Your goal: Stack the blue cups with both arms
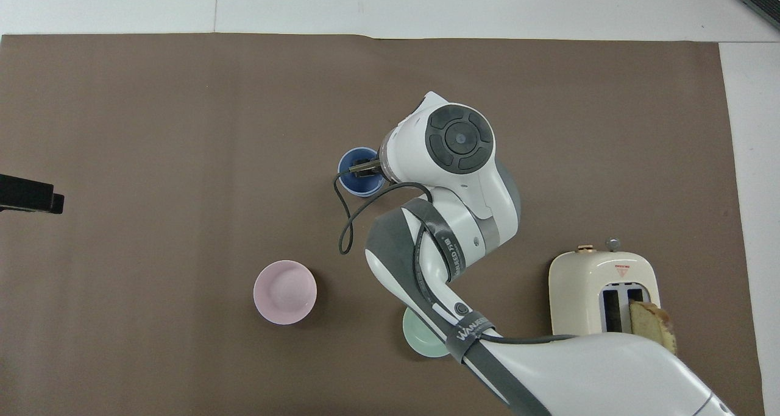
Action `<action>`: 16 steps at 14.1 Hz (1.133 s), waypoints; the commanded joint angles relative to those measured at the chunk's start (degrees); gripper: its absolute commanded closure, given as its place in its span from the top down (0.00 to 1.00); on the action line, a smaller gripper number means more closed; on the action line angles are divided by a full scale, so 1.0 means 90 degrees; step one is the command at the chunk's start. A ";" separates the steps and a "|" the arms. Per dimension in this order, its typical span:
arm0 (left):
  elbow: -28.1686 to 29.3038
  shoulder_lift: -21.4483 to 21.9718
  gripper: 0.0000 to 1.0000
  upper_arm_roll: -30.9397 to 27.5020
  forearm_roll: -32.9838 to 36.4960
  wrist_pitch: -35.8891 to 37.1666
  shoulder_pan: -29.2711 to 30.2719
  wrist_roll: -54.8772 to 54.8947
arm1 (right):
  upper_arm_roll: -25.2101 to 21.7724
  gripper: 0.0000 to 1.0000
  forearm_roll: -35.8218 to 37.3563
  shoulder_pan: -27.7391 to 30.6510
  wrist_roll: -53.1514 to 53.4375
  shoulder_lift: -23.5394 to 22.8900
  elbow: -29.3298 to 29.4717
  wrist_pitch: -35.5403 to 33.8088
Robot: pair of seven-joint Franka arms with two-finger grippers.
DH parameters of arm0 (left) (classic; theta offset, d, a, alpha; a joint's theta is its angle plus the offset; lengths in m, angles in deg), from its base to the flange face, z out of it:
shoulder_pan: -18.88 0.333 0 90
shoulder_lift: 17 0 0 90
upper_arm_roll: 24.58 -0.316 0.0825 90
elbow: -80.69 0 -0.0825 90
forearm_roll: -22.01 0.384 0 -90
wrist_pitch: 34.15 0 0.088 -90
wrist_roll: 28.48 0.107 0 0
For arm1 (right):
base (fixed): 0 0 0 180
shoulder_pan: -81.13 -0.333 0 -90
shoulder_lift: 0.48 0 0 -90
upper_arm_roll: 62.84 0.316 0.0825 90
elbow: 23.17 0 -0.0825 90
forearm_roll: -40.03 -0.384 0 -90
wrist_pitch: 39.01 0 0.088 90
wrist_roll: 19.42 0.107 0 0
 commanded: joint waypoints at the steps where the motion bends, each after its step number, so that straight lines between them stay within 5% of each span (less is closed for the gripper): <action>1: 0.0151 0.0141 1.00 0.0043 0.0072 0.0031 0.0069 0.0055 | 0.0034 0.51 -0.0055 0.0068 0.0046 0.0025 -0.0041 -0.0013; 4: 0.0141 0.0141 1.00 0.0043 0.0072 0.0031 0.0078 0.0065 | 0.0034 0.55 -0.0045 0.0088 0.0046 0.0025 -0.0002 -0.0022; 5: 0.0131 0.0140 1.00 0.0043 0.0072 0.0031 0.0078 0.0065 | 0.0034 0.67 -0.0035 0.0098 0.0046 0.0025 0.0017 -0.0022; 6: 0.0122 0.0131 1.00 0.0043 0.0072 0.0022 0.0078 0.0055 | 0.0025 0.91 -0.0025 0.0098 0.0055 0.0044 0.0037 -0.0022; 7: 0.0122 0.0131 1.00 0.0043 0.0072 0.0051 0.0078 0.0055 | -0.0014 1.00 0.0004 0.0107 0.0085 0.0083 0.0037 -0.0022; 16: 0.0141 0.0150 1.00 0.0052 0.0003 -0.0007 0.0049 -0.0003 | -0.0366 1.00 0.0346 0.0868 -0.0217 0.0746 0.1355 -0.2735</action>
